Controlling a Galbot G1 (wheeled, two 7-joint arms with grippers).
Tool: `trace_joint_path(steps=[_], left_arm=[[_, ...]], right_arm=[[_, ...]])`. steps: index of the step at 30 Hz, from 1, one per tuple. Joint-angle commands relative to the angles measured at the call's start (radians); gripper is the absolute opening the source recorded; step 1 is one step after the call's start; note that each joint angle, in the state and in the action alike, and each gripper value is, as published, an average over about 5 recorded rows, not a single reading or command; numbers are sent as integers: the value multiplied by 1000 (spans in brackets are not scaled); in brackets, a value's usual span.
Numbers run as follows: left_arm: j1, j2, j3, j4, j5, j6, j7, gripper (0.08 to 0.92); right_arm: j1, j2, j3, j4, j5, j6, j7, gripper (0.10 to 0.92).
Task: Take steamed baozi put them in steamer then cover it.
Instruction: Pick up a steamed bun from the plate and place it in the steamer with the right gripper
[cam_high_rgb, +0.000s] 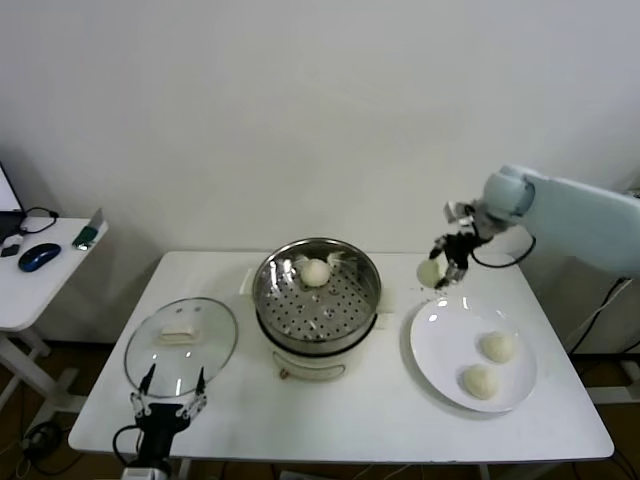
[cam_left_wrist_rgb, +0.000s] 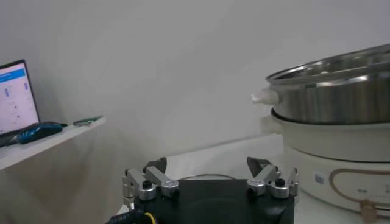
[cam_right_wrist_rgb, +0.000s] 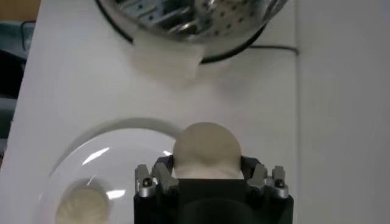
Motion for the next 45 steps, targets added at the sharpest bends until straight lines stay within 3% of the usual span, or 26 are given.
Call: trace_joint_path(steps=[1, 9, 18, 45], left_arm=[[4, 2, 10, -6, -4, -1, -2, 823], [30, 19, 17, -24, -25, -22, 1, 823], [21, 24, 26, -41, -18, -17, 2, 823], [-31, 12, 34, -9, 11, 5, 4, 823]], right_arm=[[239, 183, -134, -31, 232, -38, 13, 704], [173, 399, -94, -55, 332, -120, 102, 696], [77, 521, -87, -36, 359, -160, 190, 698], [-134, 579, -118, -67, 279, -175, 211, 696]])
